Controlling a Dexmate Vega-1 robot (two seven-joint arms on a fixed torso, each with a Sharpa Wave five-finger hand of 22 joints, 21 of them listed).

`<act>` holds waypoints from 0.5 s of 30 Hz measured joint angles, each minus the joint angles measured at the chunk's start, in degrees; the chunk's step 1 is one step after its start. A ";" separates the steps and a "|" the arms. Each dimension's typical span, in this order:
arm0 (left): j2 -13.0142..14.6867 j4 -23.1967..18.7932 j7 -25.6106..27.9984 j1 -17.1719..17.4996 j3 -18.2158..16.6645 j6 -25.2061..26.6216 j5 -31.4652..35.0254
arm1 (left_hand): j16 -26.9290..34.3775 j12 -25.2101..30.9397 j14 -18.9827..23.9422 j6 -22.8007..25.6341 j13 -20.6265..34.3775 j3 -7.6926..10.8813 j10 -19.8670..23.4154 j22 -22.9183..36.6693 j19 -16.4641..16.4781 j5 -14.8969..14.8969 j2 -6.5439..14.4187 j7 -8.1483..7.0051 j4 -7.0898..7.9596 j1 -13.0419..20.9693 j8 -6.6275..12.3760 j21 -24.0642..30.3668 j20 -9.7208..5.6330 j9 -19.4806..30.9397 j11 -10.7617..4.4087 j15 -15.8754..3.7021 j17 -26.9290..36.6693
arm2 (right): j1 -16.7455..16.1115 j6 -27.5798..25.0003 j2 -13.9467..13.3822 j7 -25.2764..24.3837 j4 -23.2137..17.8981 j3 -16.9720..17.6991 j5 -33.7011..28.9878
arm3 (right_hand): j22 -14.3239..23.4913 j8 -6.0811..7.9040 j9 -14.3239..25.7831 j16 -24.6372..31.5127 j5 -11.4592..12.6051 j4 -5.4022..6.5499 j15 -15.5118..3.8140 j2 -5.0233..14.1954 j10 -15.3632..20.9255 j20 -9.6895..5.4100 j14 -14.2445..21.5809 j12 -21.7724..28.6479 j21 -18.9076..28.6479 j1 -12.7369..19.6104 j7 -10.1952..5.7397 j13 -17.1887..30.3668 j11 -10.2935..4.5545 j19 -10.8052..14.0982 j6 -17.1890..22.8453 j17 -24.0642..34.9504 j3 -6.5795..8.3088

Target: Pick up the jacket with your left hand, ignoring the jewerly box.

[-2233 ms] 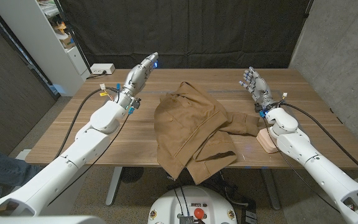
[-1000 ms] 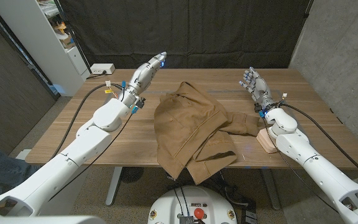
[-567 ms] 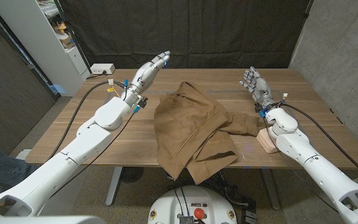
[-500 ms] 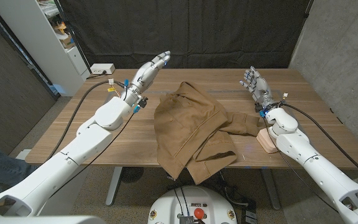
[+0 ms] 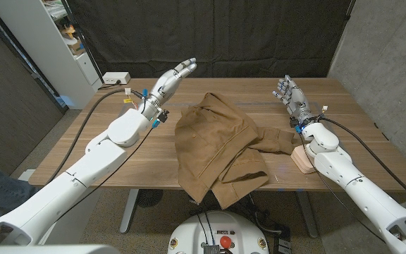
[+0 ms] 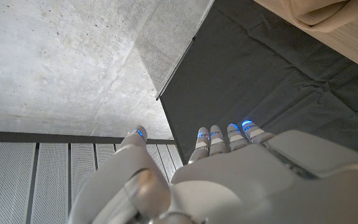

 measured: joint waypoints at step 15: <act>0.43 -1.39 -0.48 -1.19 0.90 2.15 1.46 | 0.00 0.00 0.00 0.61 -0.01 0.41 0.00 0.00 0.00 0.00 0.29 0.00 -0.40 0.29 0.00 0.00 0.00 0.00 0.00 0.00 0.00 | -0.56 0.31 -0.24 -0.16 -0.38 0.57 0.41 | 0.00 0.00 0.00 0.00 0.00 0.00 0.00 0.00 0.00 0.00 0.00 0.00 0.00 0.00 0.00 0.00 0.00 0.00 0.00 0.00 0.00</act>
